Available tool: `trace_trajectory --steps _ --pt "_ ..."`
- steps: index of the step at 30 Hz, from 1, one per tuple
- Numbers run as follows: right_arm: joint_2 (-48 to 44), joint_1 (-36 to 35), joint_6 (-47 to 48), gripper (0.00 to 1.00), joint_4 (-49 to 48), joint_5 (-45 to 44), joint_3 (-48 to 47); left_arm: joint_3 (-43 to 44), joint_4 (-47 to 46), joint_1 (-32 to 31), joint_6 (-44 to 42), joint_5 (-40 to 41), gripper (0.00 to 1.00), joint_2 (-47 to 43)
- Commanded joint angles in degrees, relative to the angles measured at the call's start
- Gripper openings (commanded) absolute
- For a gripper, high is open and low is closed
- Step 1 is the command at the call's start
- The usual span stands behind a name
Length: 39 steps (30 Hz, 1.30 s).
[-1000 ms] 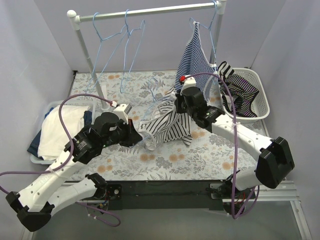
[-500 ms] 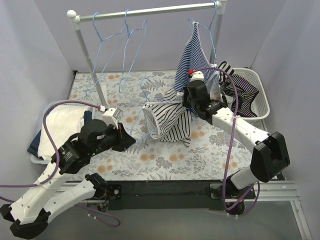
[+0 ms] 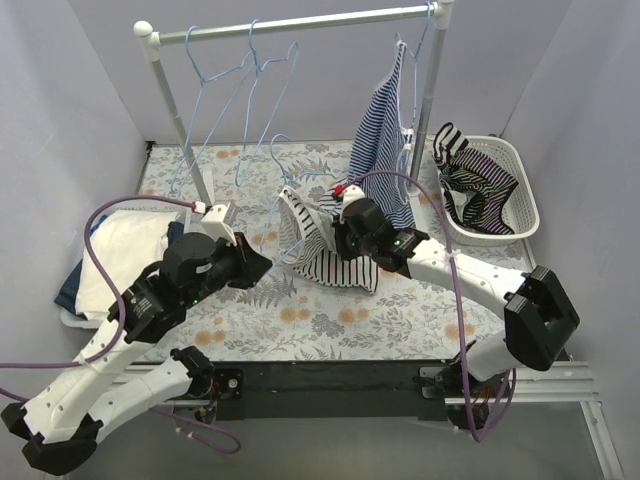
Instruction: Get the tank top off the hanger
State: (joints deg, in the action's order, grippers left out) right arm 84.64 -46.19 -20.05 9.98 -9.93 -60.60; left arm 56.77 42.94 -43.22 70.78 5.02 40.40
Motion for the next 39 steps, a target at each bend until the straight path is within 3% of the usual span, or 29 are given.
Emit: trace_trajectory --steps 1,2,3,5,11,19,27,39 --pt "-5.4 -5.0 -1.7 0.09 1.1 -2.5 2.6 1.4 -6.3 0.2 -1.4 1.0 0.00 1.5" --pt "-6.5 -5.7 -2.8 0.16 1.1 -3.3 3.3 1.3 -6.3 0.2 -1.8 0.4 0.00 2.6" --pt "-8.9 -5.9 -3.4 0.34 1.2 -4.9 3.6 1.1 -5.9 0.2 -2.0 0.2 0.00 3.2" --pt "-11.6 -6.1 -3.0 0.46 0.7 -6.1 3.9 1.1 -5.1 0.2 -2.0 0.0 0.00 4.7" --pt "-19.2 -6.2 3.3 0.52 0.0 -5.9 1.8 -0.3 -2.3 0.2 -1.0 -1.1 0.00 6.2" --pt "-19.6 -6.2 9.6 0.53 -6.1 -2.0 -3.5 -3.6 -4.9 0.2 -2.5 -16.0 0.00 10.9" --pt "-12.8 -6.2 13.0 0.52 -7.9 -5.3 -9.3 -4.1 -7.7 0.2 -1.7 -17.6 0.00 11.5" --pt "-8.5 -4.5 13.3 0.45 -9.4 -8.6 -8.3 -5.8 -9.5 0.2 -1.4 -23.1 0.00 9.3"
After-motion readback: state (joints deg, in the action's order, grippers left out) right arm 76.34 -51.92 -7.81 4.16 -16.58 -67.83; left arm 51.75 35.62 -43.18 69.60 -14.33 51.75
